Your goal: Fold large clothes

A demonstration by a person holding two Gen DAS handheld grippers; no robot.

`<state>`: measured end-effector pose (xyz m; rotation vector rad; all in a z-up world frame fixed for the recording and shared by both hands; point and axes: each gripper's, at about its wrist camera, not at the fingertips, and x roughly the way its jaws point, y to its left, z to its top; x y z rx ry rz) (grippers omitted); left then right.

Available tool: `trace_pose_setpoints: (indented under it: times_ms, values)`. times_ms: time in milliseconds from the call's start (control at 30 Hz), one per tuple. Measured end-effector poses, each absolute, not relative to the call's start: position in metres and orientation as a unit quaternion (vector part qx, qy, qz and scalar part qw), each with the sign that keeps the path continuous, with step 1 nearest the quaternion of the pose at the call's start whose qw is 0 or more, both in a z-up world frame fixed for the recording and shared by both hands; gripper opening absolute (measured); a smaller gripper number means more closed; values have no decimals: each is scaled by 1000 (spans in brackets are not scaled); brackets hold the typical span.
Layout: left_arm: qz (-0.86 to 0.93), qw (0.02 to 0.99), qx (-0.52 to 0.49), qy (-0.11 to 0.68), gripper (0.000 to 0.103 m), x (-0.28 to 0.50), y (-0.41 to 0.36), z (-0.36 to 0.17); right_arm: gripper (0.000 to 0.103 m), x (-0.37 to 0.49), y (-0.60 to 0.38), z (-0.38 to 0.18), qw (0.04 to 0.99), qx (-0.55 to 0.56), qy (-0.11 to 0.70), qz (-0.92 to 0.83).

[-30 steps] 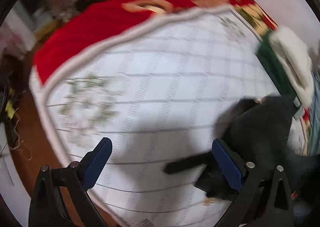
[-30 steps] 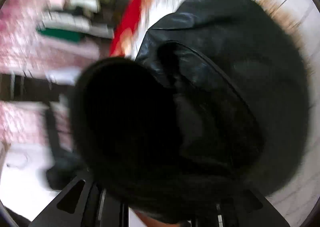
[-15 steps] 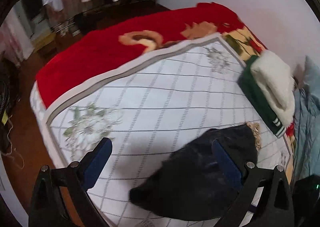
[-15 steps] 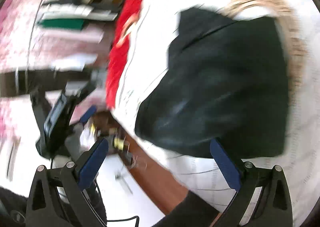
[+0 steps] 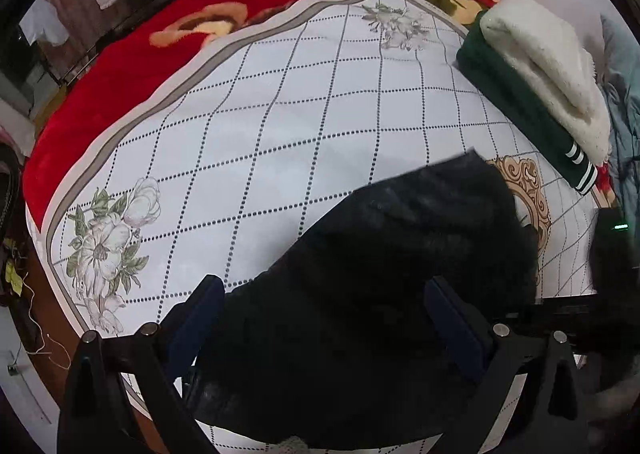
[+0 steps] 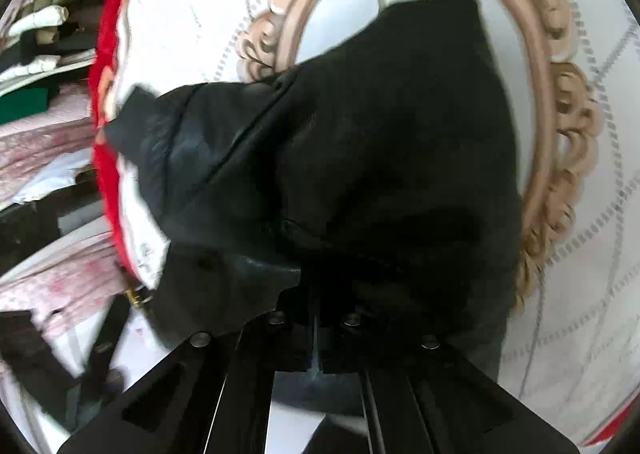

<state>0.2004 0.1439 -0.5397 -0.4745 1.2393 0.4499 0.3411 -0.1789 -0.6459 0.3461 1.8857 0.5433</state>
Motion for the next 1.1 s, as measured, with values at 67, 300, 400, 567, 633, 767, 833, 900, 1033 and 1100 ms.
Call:
trace_pose_setpoints:
  times_ms: [67, 300, 400, 567, 633, 767, 833, 900, 1033, 1100]
  values:
    - [209, 765, -212, 571, 103, 200, 145, -540, 6, 342, -190, -615, 561, 151, 778, 240]
    - [228, 771, -163, 572, 103, 219, 148, -555, 6, 369, -145, -609, 605, 80, 752, 250]
    - [238, 770, -128, 578, 103, 231, 149, -571, 0, 384, -125, -650, 608, 20, 761, 224]
    - [225, 764, -128, 591, 103, 240, 149, -580, 2, 388, -142, -631, 588, 37, 771, 242]
    - [222, 769, -121, 588, 103, 238, 146, -574, 10, 384, -161, -603, 598, 74, 755, 258]
    - [211, 761, -113, 603, 103, 222, 137, -581, 12, 355, -198, -594, 591, 84, 761, 254]
    - [213, 752, -103, 615, 103, 212, 131, -591, 12, 337, -199, -615, 571, 70, 780, 246]
    - [214, 740, -100, 629, 103, 205, 126, -605, 0, 317, -192, -647, 586, 29, 776, 230]
    - [217, 739, -91, 631, 103, 201, 123, -614, 0, 322, -188, -665, 586, 31, 784, 205]
    - [218, 742, -88, 627, 103, 208, 123, -603, 0, 332, -201, -655, 555, 66, 804, 205]
